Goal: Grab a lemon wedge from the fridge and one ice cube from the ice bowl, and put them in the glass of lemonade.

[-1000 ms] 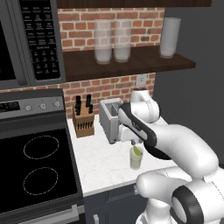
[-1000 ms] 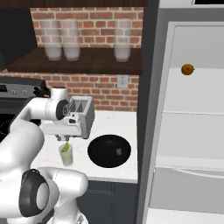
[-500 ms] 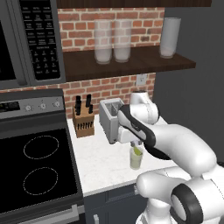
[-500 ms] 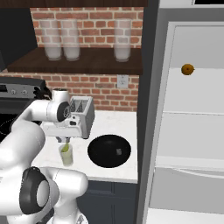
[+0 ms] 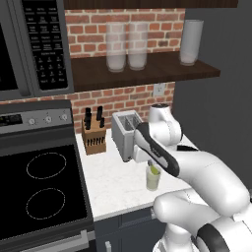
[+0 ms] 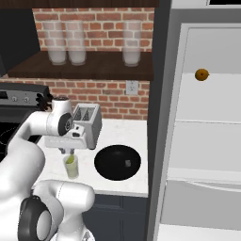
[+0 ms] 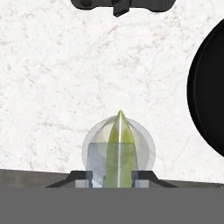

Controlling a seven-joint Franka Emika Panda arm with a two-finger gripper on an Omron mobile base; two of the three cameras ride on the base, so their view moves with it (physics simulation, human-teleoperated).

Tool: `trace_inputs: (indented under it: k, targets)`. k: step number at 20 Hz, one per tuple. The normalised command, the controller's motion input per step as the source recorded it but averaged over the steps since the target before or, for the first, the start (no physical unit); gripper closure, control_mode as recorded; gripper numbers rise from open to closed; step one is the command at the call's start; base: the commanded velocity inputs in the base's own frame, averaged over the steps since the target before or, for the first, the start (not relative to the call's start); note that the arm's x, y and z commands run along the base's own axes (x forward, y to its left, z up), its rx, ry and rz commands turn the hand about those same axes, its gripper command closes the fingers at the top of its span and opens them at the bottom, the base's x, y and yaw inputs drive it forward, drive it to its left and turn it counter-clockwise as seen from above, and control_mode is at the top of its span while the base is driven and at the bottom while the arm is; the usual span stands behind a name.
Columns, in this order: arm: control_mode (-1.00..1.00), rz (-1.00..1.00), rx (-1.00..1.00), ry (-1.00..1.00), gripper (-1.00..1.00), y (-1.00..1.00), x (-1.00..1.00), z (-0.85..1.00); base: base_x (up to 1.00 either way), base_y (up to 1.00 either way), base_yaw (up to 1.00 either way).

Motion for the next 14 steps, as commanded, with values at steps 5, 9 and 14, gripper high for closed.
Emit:
trace_inputs:
  k: [5,9,14]
  targets:
    - [-1.00,-0.01,0.00,-0.05,1.00,0.00,0.00,0.00,0.00,0.00,0.00]
    - [-1.00,0.00,0.00,-0.01,1.00,0.00,0.00,0.00,0.00,0.00,0.00]
    - [-1.00,0.00,0.00,0.00,1.00,0.00,0.00,0.00,0.00,0.00,0.00]
